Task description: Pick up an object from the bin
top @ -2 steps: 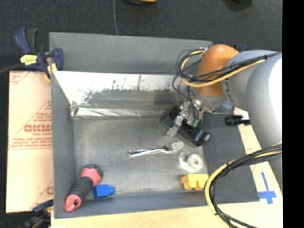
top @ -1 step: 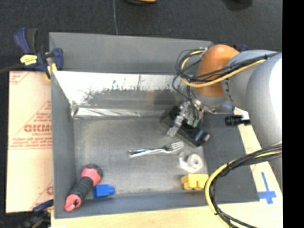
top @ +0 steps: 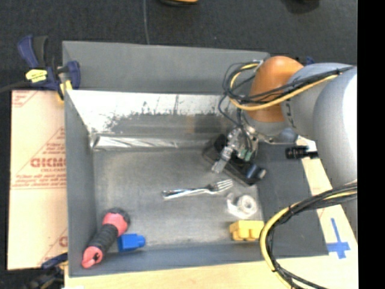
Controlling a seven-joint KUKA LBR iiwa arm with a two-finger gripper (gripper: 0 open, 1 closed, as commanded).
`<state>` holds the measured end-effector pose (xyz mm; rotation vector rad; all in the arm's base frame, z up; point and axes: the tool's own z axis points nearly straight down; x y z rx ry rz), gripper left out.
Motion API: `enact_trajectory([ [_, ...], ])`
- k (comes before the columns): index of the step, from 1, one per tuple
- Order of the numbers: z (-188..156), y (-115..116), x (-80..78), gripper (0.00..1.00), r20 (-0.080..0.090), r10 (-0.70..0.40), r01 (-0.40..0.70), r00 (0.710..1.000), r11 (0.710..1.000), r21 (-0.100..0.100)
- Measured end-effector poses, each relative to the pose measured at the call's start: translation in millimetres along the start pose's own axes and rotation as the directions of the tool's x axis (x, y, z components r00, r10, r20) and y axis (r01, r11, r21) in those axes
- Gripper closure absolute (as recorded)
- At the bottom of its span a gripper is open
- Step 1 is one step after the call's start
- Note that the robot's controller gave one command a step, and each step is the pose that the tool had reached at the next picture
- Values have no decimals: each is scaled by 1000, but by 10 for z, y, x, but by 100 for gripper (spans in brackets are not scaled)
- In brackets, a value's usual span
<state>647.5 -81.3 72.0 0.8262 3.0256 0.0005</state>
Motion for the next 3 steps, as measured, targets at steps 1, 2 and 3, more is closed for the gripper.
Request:
enact_trajectory([
  [1, -145, -2, 28, 100, -9, -1, 1, 1000, 1000, 2],
  [2, -442, -14, 29, 100, -10, -2, 2, 1000, 1000, 3],
  [3, -697, -18, 22, 100, -9, -4, 4, 1000, 1000, 3],
])
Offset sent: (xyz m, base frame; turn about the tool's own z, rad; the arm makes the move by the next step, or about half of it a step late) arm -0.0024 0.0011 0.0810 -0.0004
